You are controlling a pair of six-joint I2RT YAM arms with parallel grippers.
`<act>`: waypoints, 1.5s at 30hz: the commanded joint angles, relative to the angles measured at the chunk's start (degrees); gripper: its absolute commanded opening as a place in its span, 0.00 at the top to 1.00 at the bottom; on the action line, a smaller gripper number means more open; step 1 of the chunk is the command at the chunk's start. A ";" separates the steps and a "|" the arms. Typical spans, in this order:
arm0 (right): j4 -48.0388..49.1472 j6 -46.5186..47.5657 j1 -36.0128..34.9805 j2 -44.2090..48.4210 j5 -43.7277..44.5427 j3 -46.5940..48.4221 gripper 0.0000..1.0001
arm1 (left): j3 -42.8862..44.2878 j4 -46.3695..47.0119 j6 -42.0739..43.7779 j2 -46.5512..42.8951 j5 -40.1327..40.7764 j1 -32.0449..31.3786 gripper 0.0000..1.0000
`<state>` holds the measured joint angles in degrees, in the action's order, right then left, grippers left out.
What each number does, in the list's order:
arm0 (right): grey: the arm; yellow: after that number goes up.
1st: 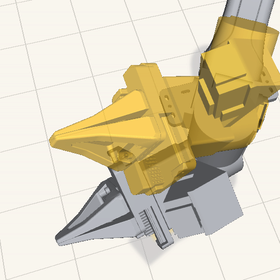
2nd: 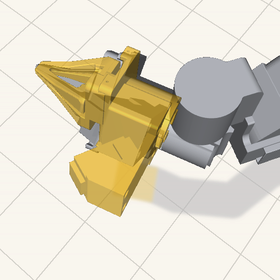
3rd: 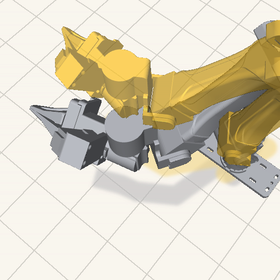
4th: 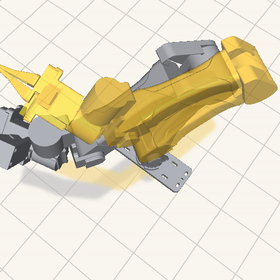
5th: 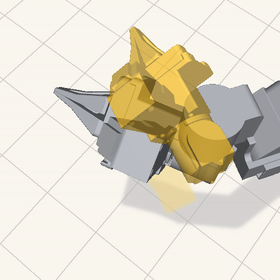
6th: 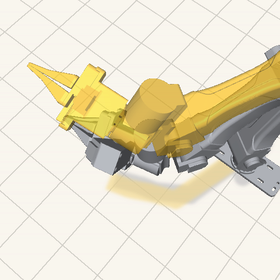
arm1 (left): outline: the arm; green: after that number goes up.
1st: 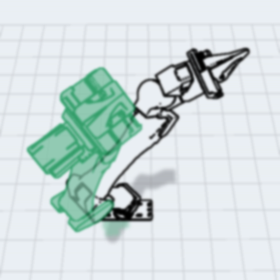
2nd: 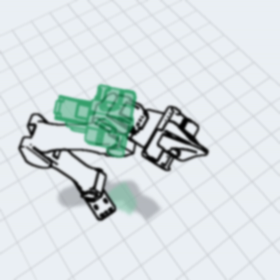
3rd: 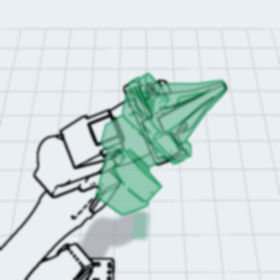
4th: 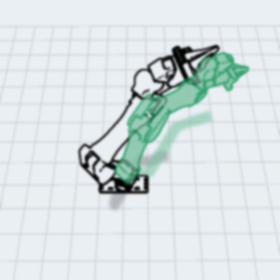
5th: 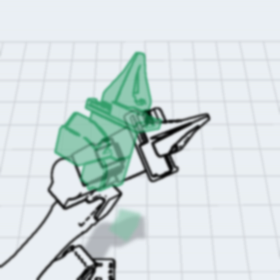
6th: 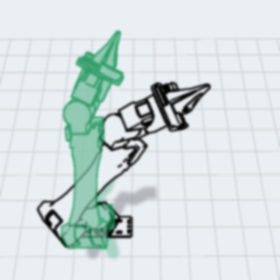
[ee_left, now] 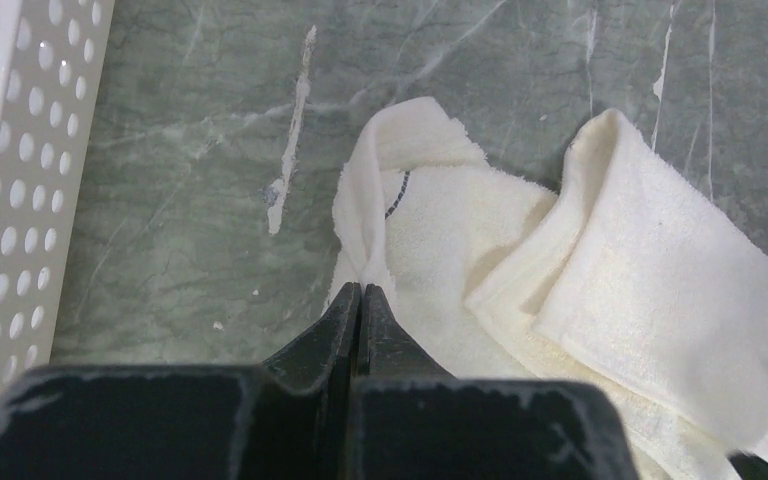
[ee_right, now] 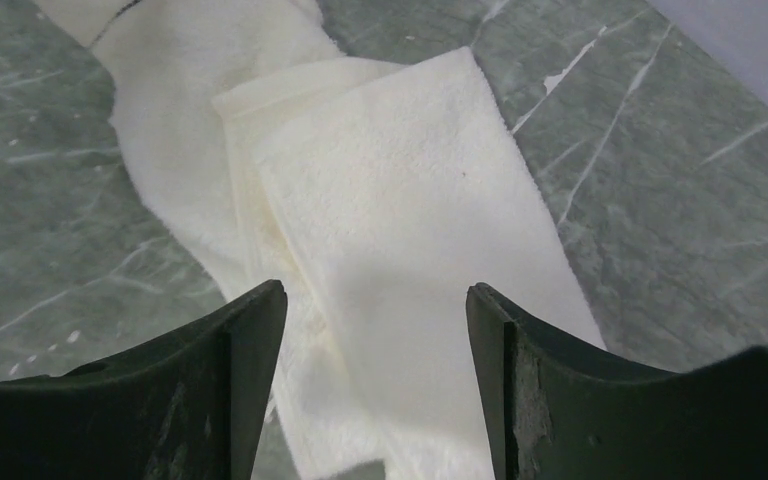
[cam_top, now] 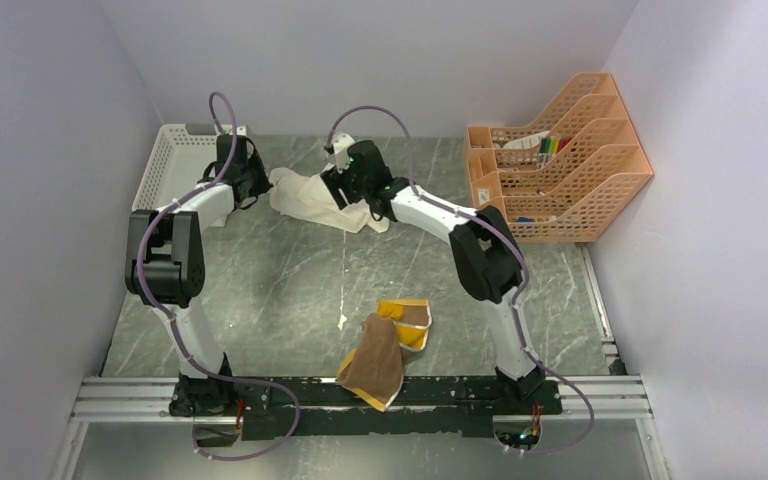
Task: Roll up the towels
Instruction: Flatten out the towel at the center of the board.
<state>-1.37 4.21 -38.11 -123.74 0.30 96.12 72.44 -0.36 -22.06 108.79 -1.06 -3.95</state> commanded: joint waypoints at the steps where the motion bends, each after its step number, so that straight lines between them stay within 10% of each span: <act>1: -1.93 3.19 -0.13 -4.37 -1.63 7.78 0.34 | 0.15 0.11 0.01 -0.48 -1.61 -0.10 0.93; 26: -10.24 6.94 -4.70 -23.70 7.31 29.85 0.42 | 0.36 -0.14 1.32 0.19 -2.56 0.58 0.93; 34: -6.74 6.55 -4.35 -23.07 12.85 27.46 0.95 | 0.41 -0.25 1.32 0.04 -2.58 1.04 0.93; 45: 4.29 -4.01 7.16 1.93 8.07 5.86 1.00 | 0.55 -0.74 1.32 -1.70 -1.72 3.10 0.93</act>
<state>-5.48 7.53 -38.54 -135.98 11.29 108.40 72.44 -0.54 -21.41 108.79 -2.35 -1.93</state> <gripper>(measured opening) 0.020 0.075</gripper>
